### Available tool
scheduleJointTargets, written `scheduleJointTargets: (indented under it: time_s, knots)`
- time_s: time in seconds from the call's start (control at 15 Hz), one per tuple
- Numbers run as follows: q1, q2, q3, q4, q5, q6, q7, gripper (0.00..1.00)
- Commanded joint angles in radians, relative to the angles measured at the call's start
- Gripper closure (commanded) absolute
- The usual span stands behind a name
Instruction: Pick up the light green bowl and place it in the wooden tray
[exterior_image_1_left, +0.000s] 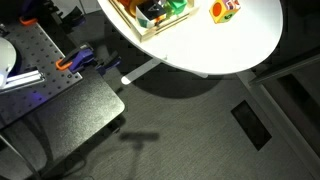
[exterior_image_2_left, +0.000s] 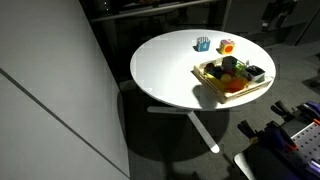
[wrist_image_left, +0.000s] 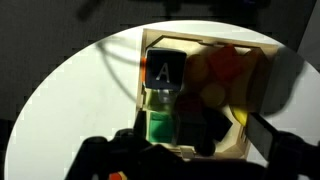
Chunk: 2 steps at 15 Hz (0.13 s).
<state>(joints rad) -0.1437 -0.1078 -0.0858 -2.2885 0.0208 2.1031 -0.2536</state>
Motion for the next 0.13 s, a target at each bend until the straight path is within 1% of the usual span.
scheduleJointTargets:
  time_s: [0.0,0.07]
  knots:
    - [0.016,-0.012,-0.017,-0.005,-0.002,-0.001,0.002,0.0]
    - [0.016,-0.021,-0.018,-0.011,-0.002,0.0,0.002,0.0]
